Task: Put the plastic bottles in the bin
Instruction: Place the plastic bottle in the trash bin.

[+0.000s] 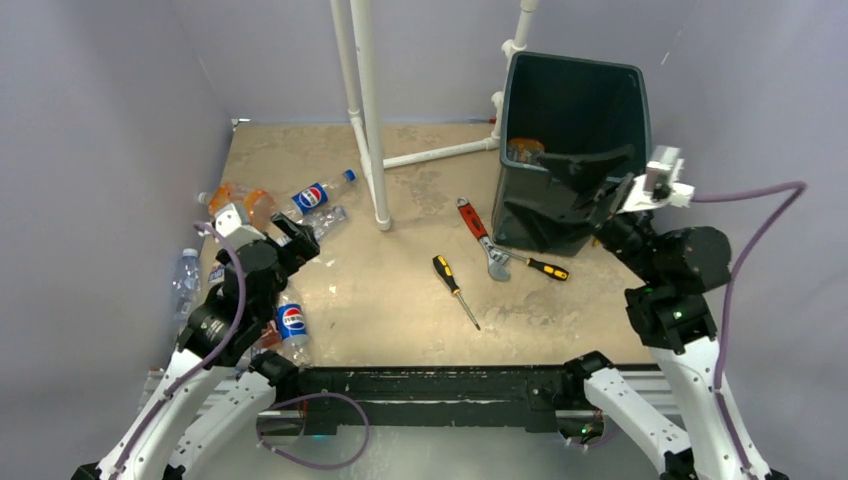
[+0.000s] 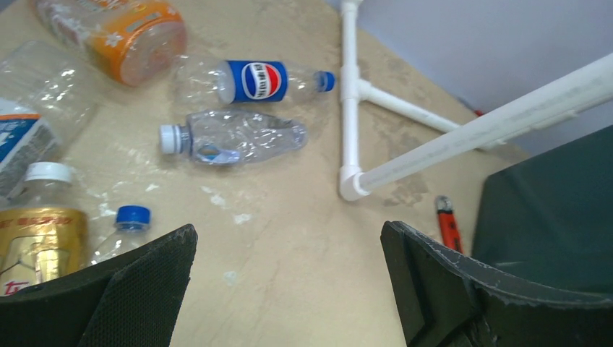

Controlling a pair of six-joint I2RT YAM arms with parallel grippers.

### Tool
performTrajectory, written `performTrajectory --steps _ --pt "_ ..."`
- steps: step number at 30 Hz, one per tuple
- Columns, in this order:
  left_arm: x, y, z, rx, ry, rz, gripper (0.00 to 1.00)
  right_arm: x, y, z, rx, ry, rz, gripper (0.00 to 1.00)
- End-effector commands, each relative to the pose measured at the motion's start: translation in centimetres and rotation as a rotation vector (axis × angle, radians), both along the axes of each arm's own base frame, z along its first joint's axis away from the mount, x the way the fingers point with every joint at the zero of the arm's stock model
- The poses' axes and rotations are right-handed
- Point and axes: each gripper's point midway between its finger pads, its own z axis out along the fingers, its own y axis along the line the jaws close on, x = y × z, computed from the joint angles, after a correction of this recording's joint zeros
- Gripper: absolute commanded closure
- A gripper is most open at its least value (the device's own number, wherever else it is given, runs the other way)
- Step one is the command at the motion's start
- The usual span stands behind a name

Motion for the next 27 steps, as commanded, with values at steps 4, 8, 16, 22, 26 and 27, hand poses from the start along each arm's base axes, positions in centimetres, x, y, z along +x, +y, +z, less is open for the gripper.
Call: performTrajectory --steps 4,8,16,22,26,27 --pt "0.1 1.9 -0.6 0.122 0.109 0.092 0.01 -0.4 5.4 -9.4 -0.202 0.240 0.258 0.01" --pt "0.8 2.7 -2.8 0.202 0.229 0.170 0.01 0.0 8.7 -12.6 -0.238 0.334 0.201 0.01" --pt "3.3 2.2 -6.3 0.184 0.317 0.271 0.01 -1.8 15.2 -20.0 -0.244 0.461 0.272 0.01" --pt "7.2 3.9 -10.5 0.048 0.414 0.338 0.01 -3.2 15.2 -22.7 -0.234 0.480 0.308 0.01" --pt "8.8 5.4 -13.2 -0.221 0.369 0.386 0.02 -3.6 14.2 -24.2 -0.225 0.492 0.293 0.01" --pt "9.0 5.5 -13.9 -0.290 0.350 0.402 0.03 -3.7 14.0 -24.5 -0.226 0.496 0.289 0.01"
